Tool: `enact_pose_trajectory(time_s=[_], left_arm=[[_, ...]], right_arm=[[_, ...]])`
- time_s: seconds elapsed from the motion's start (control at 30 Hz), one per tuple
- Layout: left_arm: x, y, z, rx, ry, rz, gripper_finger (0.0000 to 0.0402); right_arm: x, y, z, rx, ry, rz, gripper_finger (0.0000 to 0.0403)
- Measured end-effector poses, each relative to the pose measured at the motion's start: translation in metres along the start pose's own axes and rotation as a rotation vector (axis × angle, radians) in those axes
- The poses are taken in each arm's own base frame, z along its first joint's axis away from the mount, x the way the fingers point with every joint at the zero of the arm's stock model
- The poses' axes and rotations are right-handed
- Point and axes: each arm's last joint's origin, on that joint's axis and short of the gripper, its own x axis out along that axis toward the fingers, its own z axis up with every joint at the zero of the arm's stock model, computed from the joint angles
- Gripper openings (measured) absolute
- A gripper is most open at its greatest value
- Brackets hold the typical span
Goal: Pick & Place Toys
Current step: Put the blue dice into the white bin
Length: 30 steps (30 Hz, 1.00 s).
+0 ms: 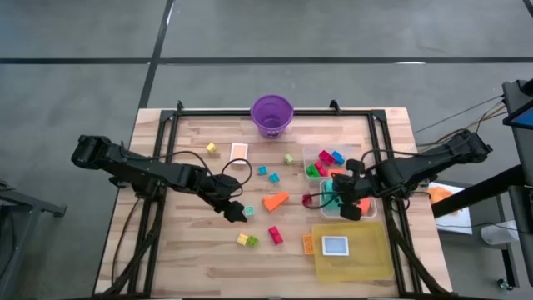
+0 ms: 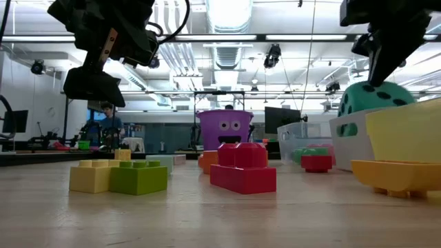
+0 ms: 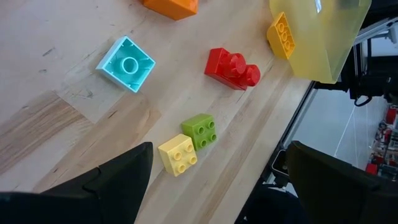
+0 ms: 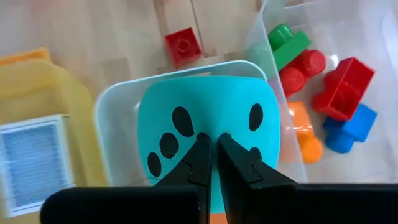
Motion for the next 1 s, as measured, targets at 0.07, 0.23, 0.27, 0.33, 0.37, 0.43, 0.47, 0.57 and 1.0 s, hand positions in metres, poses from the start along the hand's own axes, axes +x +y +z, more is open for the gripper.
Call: enact_pose_trajectory(time_s=[0.07, 0.23, 0.27, 0.33, 0.37, 0.43, 0.47, 0.57, 1.0], left_arm=[[0.000, 0.000, 0.000, 0.000, 0.000, 0.000, 0.0355], [0.000, 0.000, 0.000, -0.001, 0.000, 0.000, 0.0355], [0.000, 0.000, 0.000, -0.001, 0.000, 0.000, 0.0355], [0.000, 0.000, 0.000, -0.001, 0.000, 0.000, 0.0355], [0.000, 0.000, 0.000, -0.001, 0.000, 0.000, 0.0355], [0.000, 0.000, 0.000, -0.001, 0.000, 0.000, 0.0355], [0.000, 0.000, 0.000, -0.001, 0.000, 0.000, 0.0355], [0.000, 0.000, 0.000, -0.001, 0.000, 0.000, 0.0355], [0.000, 0.000, 0.000, -0.002, 0.000, 0.001, 0.0355]], right_arm=[[0.003, 0.005, 0.003, -0.034, -0.001, -0.035, 0.0008], [0.011, 0.017, 0.007, -0.083, 0.029, -0.061, 0.0008], [0.013, 0.020, 0.006, -0.095, 0.038, -0.064, 0.0008], [0.016, 0.026, 0.007, -0.114, 0.049, -0.070, 0.0008], [0.018, 0.029, 0.007, -0.121, 0.054, -0.074, 0.0008], [0.022, 0.035, 0.007, -0.131, 0.064, -0.094, 0.0008], [0.024, 0.037, 0.007, -0.140, 0.069, -0.101, 0.0008], [0.029, 0.044, 0.007, -0.161, 0.078, -0.129, 0.0008], [0.046, 0.064, 0.001, -0.173, 0.089, -0.206, 0.0008]])
